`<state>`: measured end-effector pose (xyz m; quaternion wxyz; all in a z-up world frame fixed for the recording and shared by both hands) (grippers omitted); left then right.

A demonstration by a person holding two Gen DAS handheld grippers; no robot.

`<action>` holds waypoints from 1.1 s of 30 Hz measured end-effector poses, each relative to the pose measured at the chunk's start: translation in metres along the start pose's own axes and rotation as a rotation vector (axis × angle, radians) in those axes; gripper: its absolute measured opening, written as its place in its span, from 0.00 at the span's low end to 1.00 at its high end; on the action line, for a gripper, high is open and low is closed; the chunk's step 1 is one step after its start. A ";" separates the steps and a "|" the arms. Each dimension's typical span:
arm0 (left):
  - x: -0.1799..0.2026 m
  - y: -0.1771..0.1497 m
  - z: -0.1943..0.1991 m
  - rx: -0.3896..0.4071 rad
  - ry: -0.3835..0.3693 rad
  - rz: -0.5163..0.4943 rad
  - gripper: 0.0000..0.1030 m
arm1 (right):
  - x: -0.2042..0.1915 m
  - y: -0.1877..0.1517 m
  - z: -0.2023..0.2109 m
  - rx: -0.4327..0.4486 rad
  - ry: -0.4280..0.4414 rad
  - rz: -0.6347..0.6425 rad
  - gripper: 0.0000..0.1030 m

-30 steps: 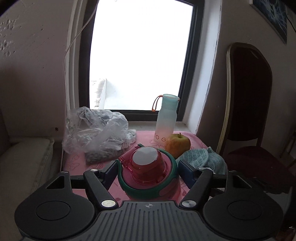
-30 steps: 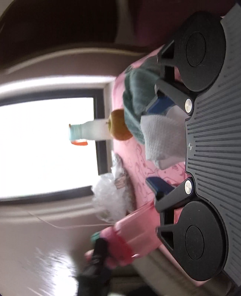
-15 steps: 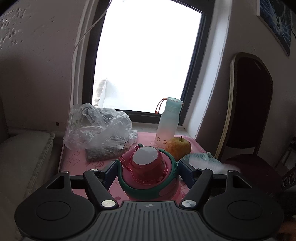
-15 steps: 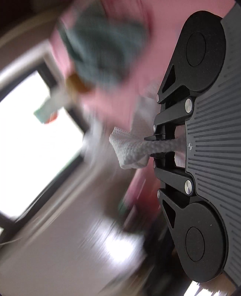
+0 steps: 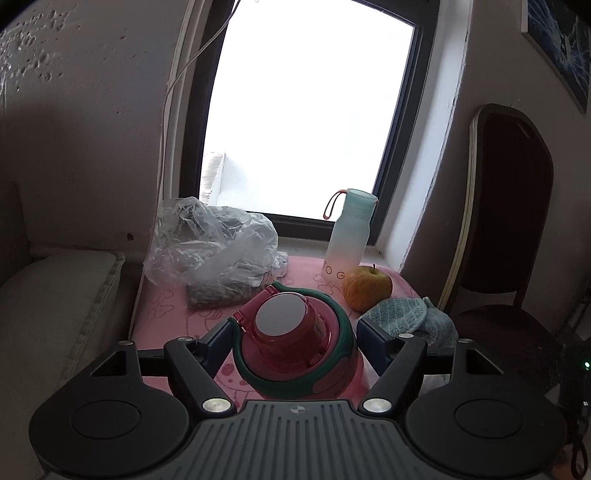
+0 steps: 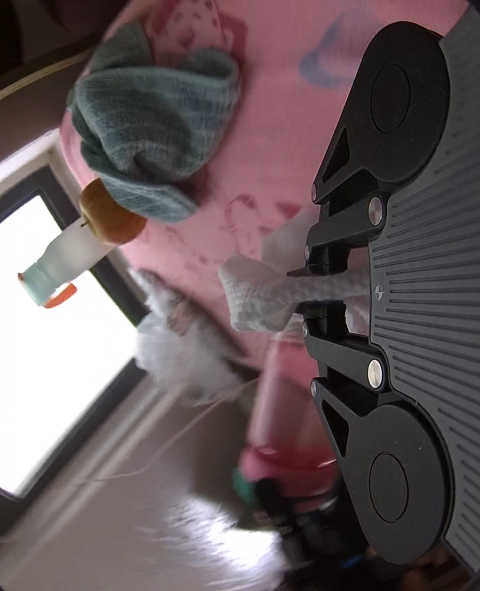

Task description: Clean container

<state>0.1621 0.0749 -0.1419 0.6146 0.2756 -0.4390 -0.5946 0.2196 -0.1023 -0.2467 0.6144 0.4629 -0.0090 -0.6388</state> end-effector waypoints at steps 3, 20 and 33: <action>0.000 -0.001 0.001 -0.001 0.006 -0.003 0.70 | -0.010 -0.011 0.001 -0.047 -0.015 0.080 0.10; 0.000 -0.001 0.001 -0.015 0.014 -0.008 0.70 | -0.065 -0.027 0.006 -0.092 0.214 0.160 0.10; -0.003 0.003 -0.007 -0.016 0.011 0.006 0.70 | 0.031 0.009 -0.005 0.025 0.177 -0.226 0.12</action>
Point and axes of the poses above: each gripper's, at about its wrist camera, not at the fingertips, and z roughly against the way its jaws point, x to its right, y to its top, the point moved 7 cm from there along -z, roughly the way its jaws point, and after that the axes turned 5 degrees about -y, right-handed, at the moved point
